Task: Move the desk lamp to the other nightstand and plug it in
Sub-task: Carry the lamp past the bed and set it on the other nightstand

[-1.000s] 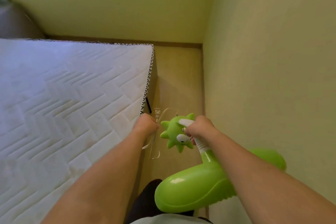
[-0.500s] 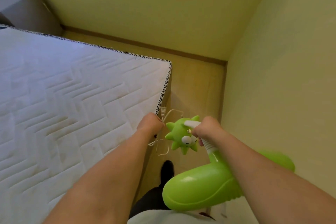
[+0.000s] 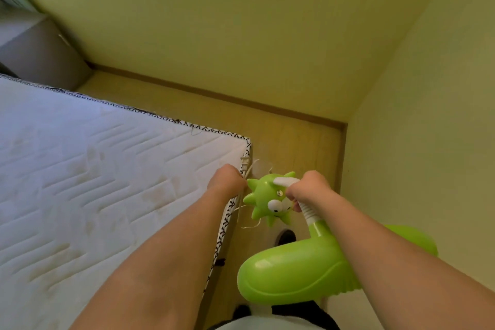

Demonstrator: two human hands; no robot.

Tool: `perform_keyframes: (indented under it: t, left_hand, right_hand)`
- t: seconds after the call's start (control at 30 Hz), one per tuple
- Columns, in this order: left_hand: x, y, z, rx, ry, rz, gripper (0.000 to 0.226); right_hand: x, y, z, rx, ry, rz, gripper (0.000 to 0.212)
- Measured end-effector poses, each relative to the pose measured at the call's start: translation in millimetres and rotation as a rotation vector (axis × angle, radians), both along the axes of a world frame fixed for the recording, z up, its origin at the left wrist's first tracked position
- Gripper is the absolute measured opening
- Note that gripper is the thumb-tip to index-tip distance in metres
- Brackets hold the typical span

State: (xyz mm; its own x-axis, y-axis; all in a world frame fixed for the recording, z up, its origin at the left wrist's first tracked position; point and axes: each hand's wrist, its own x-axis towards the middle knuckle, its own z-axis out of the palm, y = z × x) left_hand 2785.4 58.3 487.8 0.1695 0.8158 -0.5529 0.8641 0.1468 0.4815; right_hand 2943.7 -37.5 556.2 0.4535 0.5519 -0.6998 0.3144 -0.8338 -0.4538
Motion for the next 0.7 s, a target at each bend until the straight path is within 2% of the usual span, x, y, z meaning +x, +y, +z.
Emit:
perform_keyframes:
  t: [0.23,0.37,0.47,0.63,0.7]
  left_hand:
    - [86.6,105.6,12.1,0.002,-0.016,0.046,0.013]
    - [115.2,161.1,16.2,0.003,-0.068,0.089,0.019]
    - [129.5,201.5,10.4,0.004,-0.115,0.114,0.015]
    - [159.7,303.0,-11.9,-0.002,-0.151,0.189,0.019]
    - [169.1,347.1,-14.4,0.0,-0.135,0.199,0.028]
  right_hand:
    - [94.4,126.1,10.9,0.057,-0.004,0.042,0.047]
    - [130.1,194.5,18.0,0.05,-0.043,0.089,0.05]
    - [150.6,242.7,17.6,0.03,-0.062,0.147,0.043]
    - [186.5,351.6,0.5,0.027,-0.054,0.2,0.033]
    - [197.4,397.3,-1.1,0.019,-0.056,0.209,0.033]
